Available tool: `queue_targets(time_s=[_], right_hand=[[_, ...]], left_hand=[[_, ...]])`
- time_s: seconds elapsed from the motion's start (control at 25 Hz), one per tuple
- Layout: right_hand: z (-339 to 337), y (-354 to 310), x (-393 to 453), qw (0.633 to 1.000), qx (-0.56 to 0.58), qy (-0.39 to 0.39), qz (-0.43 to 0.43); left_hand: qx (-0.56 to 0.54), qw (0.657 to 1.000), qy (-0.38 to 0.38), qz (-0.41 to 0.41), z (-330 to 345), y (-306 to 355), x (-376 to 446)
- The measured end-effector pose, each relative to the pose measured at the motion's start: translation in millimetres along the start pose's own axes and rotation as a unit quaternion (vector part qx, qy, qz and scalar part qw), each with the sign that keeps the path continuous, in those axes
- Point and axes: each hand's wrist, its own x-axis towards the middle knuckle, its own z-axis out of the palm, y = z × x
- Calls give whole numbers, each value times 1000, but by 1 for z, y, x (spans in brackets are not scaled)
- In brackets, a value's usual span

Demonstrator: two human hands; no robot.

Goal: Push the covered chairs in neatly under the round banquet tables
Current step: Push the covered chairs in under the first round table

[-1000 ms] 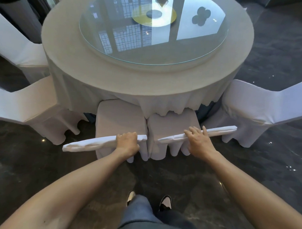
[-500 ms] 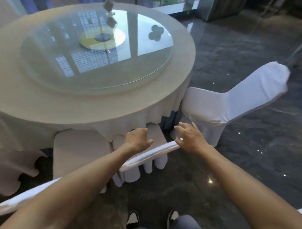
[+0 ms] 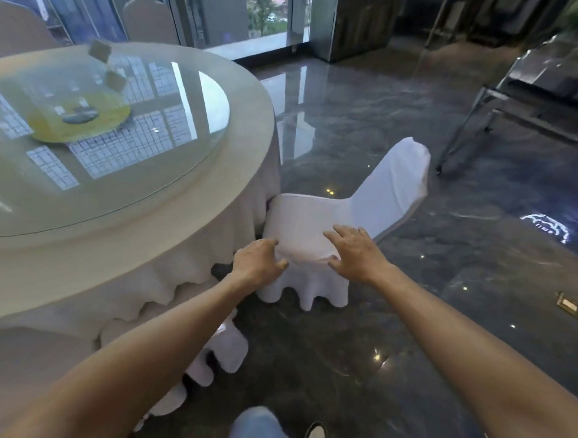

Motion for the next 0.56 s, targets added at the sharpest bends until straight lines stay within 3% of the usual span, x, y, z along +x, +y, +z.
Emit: queue_targets(time_s=[0.32,0.56], right_hand=[[-9,176,56,1000,-1,-9,28],[-11,309,123,1000,-21,-12,15]], left_hand=[[-44,999,0,8,56,140,139],[-68,995,-78,-6,117,228,269]])
